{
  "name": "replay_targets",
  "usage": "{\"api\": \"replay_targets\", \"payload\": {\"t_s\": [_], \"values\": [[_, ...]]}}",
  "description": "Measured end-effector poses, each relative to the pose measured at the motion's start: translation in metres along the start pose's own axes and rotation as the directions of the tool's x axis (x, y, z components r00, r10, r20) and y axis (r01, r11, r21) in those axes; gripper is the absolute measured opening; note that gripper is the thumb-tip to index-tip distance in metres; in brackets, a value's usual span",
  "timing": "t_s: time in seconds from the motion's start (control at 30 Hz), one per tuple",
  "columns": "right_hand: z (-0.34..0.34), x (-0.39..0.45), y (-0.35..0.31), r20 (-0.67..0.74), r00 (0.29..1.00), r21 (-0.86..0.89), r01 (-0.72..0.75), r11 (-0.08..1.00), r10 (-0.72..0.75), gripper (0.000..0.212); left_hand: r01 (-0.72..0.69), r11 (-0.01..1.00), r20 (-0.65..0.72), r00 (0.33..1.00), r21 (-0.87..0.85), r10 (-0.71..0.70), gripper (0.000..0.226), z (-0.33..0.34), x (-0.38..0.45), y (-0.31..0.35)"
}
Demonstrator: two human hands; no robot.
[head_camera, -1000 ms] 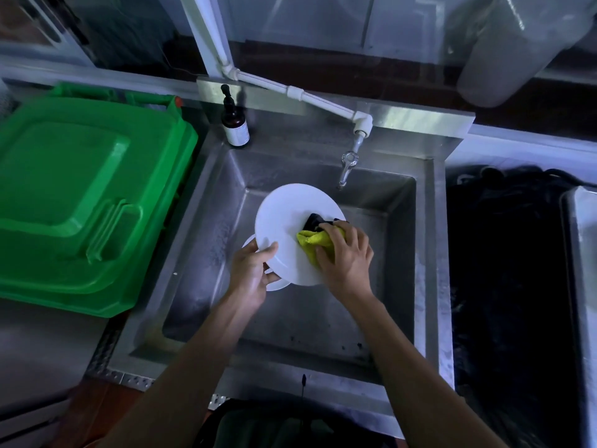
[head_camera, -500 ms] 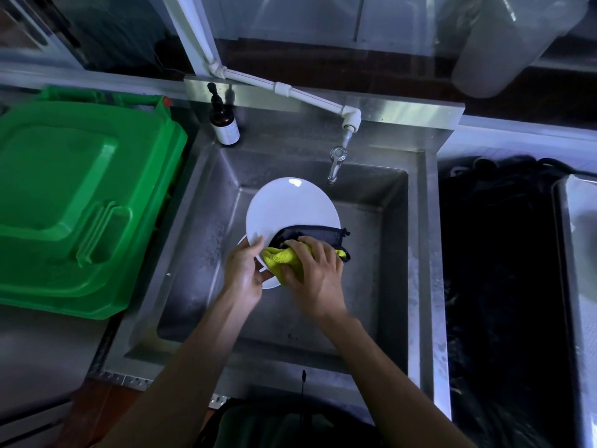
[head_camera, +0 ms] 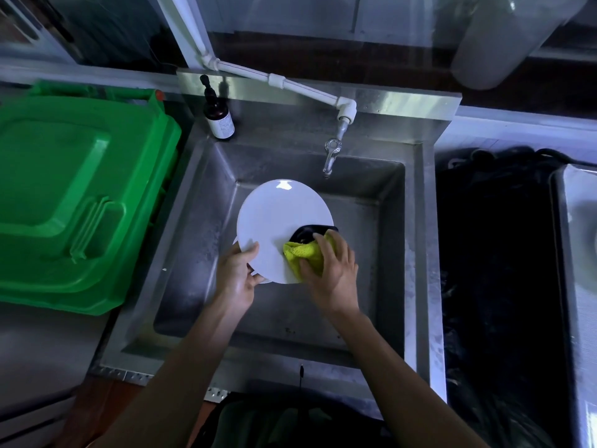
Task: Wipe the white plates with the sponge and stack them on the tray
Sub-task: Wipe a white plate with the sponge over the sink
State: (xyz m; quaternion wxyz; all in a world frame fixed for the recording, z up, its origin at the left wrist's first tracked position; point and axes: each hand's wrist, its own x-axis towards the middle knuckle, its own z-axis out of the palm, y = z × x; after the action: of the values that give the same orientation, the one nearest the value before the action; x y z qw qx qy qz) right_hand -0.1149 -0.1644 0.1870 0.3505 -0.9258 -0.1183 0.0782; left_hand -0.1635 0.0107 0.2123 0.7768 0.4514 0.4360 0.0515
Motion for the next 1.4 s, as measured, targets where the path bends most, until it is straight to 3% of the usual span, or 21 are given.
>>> {"api": "replay_targets", "payload": {"t_s": [0.23, 0.5, 0.67, 0.9, 1.03, 1.17, 1.27, 1.4], "values": [[-0.016, 0.022, 0.015, 0.033, 0.987, 0.306, -0.157, 0.939, 0.155, 0.078, -0.021, 0.997, 0.029, 0.999, 0.069, 0.019, 0.025, -0.014, -0.001, 0.0], [-0.033, 0.041, 0.018, 0.111, 0.985, 0.272, -0.157, 0.949, 0.131, 0.066, -0.079, 0.969, 0.139, 0.989, 0.233, 0.047, 0.037, -0.018, 0.001, 0.01], [-0.037, 0.044, 0.018, 0.091, 0.994, 0.18, -0.078, 0.981, 0.062, 0.065, -0.116, 0.927, 0.201, 0.979, 0.356, 0.045, 0.023, -0.025, 0.005, 0.018], [-0.048, 0.055, 0.009, 0.139, 0.987, 0.069, 0.07, 0.995, -0.079, 0.069, -0.186, 0.811, 0.252, 0.966, 0.555, 0.048, 0.029, -0.028, 0.01, 0.036], [-0.053, 0.062, 0.002, 0.171, 0.975, 0.058, 0.136, 0.989, -0.144, 0.069, -0.271, 0.722, 0.326, 0.943, 0.636, 0.067, 0.051, -0.027, 0.015, 0.045], [-0.056, 0.065, -0.002, 0.178, 0.969, 0.065, 0.164, 0.984, -0.173, 0.066, -0.325, 0.637, 0.351, 0.932, 0.699, 0.091, 0.038, -0.023, 0.017, 0.054], [-0.056, 0.066, -0.004, 0.154, 0.968, 0.062, 0.191, 0.98, -0.198, 0.059, -0.376, 0.569, 0.383, 0.917, 0.731, 0.114, 0.04, -0.017, 0.017, 0.059], [-0.054, 0.068, -0.01, 0.108, 0.946, -0.017, 0.309, 0.951, -0.306, 0.055, -0.476, 0.403, 0.458, 0.877, 0.782, 0.147, 0.04, -0.005, 0.018, 0.062]]}}
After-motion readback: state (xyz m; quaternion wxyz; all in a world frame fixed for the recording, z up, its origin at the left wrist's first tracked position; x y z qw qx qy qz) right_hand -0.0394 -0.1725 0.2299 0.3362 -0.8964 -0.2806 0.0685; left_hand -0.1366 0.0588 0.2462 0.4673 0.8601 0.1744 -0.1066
